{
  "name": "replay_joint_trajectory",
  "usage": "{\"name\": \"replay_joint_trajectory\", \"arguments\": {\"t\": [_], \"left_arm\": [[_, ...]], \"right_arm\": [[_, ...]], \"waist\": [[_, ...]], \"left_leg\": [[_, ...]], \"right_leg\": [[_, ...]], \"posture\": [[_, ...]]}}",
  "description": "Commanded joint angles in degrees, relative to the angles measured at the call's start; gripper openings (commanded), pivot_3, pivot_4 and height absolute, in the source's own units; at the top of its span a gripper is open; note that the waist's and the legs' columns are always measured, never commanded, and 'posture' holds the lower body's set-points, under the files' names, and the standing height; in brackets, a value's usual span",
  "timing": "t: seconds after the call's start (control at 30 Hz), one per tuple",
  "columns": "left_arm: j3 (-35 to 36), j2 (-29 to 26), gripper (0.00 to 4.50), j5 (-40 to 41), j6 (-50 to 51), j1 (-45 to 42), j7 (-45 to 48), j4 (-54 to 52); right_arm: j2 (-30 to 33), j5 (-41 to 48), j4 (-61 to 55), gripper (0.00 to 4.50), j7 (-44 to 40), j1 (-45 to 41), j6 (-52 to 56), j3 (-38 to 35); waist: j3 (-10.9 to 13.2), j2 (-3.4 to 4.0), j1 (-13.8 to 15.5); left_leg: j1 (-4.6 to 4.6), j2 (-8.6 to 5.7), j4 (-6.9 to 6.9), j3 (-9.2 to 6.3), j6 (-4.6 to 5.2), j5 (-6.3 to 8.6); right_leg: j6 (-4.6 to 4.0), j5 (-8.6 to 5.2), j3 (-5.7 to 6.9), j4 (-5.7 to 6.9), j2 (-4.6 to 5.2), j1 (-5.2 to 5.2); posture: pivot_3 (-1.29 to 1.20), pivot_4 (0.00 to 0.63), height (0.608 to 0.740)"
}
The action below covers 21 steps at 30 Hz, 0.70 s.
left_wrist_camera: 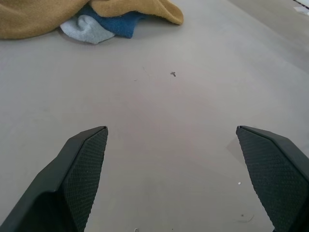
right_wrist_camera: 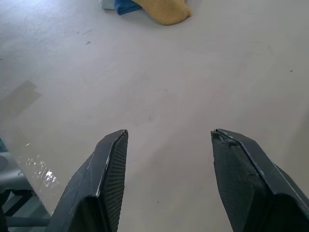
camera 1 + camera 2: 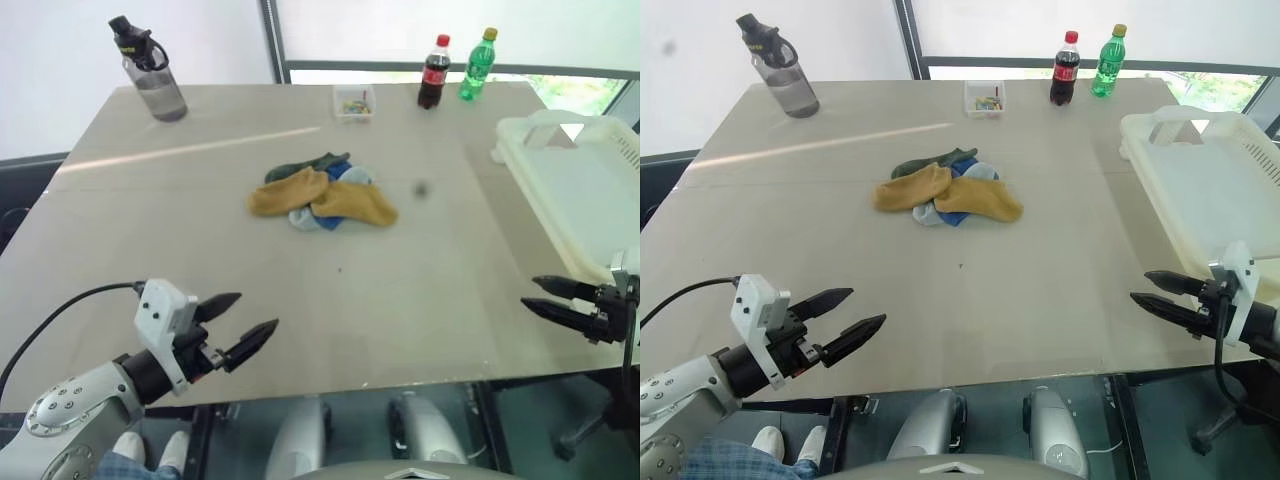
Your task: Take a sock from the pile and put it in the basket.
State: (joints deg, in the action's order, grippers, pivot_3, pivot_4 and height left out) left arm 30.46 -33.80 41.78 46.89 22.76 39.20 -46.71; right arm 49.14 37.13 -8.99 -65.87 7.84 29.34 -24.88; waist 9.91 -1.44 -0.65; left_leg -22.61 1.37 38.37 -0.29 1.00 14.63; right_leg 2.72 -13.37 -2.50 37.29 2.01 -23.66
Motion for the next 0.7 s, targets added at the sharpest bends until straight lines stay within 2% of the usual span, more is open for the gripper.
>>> {"name": "replay_joint_trajectory", "arguments": {"t": [0.03, 0.7], "left_arm": [[1.05, -0.74, 4.50, 1.82, -1.18, -0.78, -0.91, -1.22], [-1.32, -2.80, 4.50, 4.54, -2.84, -3.44, -2.71, 1.35]], "right_arm": [[0.75, 0.72, 0.16, 2.77, -1.30, -1.11, -1.74, -1.63], [-0.85, -0.71, 0.32, 2.77, -1.81, -1.22, -6.85, -0.23]], "waist": [[0.00, 0.00, 0.00], [0.00, 0.01, 0.00]], "left_leg": [[0.00, 0.00, 0.00, 0.00, 0.00, 0.00], [0.00, -0.01, -0.01, 0.00, 0.00, 0.00]], "right_leg": [[0.00, 0.00, 0.00, 0.00, 0.00, 0.00], [-0.01, 0.01, -0.01, 0.00, 0.00, 0.00]], "posture": [[0.00, 0.150, 0.740], [0.00, 0.150, 0.740]]}}
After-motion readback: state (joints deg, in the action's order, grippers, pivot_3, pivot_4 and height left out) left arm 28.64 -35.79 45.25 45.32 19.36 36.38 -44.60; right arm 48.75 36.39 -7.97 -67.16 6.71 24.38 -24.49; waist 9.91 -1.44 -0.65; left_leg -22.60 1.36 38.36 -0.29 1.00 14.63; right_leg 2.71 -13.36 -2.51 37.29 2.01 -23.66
